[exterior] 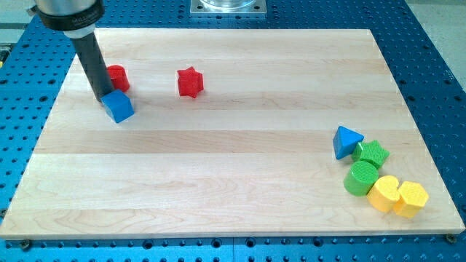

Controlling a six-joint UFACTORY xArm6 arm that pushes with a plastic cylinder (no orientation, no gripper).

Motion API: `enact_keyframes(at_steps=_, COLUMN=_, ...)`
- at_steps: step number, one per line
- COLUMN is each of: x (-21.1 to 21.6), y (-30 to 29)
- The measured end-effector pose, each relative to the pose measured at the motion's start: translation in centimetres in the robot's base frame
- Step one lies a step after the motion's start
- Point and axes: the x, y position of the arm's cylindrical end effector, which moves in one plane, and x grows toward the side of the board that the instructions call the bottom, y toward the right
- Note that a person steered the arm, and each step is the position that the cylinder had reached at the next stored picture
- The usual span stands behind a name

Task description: Place the green star horizontally to the red star

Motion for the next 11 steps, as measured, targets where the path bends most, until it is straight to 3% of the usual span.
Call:
enact_keyframes(at_steps=1, x=1.6, y=5.2)
enact_keyframes(at_steps=2, x=6.3, y=10.6)
enact_keyframes(at_steps=3, x=6.4, y=19.0)
enact_keyframes(at_steps=4, x=1.6, y=28.6)
enact_keyframes(at_steps=5, x=1.9, y=42.0)
enact_keyframes(at_steps=6, x=8.1, y=48.6)
enact_keyframes(at_steps=7, x=14.0, y=44.8)
enact_keyframes(at_steps=9, x=15.1, y=34.6)
enact_keyframes(at_steps=10, x=16.9, y=37.9)
enact_keyframes(at_steps=11, x=17.9, y=34.1)
